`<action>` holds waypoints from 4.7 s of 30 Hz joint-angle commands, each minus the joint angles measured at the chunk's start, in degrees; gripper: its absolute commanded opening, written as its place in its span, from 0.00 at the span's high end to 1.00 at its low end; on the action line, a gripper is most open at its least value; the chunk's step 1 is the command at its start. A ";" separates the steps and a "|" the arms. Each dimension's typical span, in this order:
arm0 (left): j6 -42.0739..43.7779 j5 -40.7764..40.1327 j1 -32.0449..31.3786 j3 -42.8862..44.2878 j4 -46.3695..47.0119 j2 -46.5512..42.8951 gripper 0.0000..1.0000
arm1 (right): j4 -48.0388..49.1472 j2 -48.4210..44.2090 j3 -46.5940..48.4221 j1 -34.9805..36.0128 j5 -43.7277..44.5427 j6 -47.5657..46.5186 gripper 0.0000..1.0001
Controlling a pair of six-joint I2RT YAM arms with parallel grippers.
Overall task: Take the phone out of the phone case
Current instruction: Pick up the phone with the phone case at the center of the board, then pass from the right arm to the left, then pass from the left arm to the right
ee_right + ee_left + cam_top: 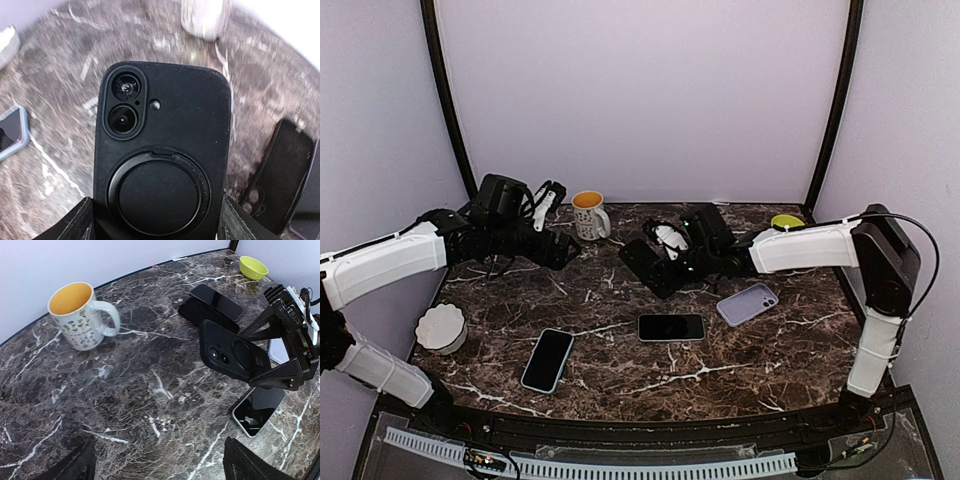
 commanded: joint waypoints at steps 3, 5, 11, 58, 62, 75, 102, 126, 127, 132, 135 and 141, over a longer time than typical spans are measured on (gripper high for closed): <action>-2.24 14.08 0.29 2.40 1.65 -0.35 0.13 | 11.08 -8.03 -4.45 0.30 -7.05 2.84 0.56; -2.63 16.99 0.32 2.48 2.61 -0.70 0.14 | 11.71 -10.30 -5.89 0.35 -9.26 3.82 0.56; -7.99 26.37 0.29 2.82 6.45 -0.47 0.19 | 15.80 -16.53 -11.86 0.82 -10.47 5.15 0.57; -37.86 43.43 -0.70 -0.27 27.06 6.27 1.00 | 21.43 -24.23 -15.27 9.52 14.48 -1.80 0.02; -36.68 38.66 -0.70 -0.75 30.45 4.11 1.00 | 22.30 -27.98 -18.23 9.05 20.05 5.38 0.01; -45.77 29.62 -0.61 -4.80 52.61 1.00 1.00 | 37.94 -38.95 -29.80 7.95 17.50 35.43 0.02; -58.68 33.60 -0.68 -7.63 62.96 -2.44 1.00 | 58.08 -27.95 -24.74 3.64 -5.59 55.08 0.15; -58.85 35.72 -0.70 -10.00 63.51 -2.11 1.00 | 62.59 -25.90 -20.07 4.54 -17.27 49.40 1.00; -58.58 35.78 -0.70 -10.11 63.32 -2.06 1.00 | 61.70 -26.35 -20.05 4.72 -17.47 48.32 1.00; -53.69 36.69 -0.70 -9.56 59.62 -2.32 1.00 | 57.77 -27.36 -19.73 4.87 -17.92 44.87 1.00; -48.47 36.39 -0.70 -8.74 53.71 -3.58 0.92 | 57.50 -28.84 -21.16 4.87 -17.00 42.61 1.00; -30.56 32.64 -0.61 -7.10 40.36 -7.41 0.77 | 49.87 -32.86 -22.33 4.82 -15.95 33.93 1.00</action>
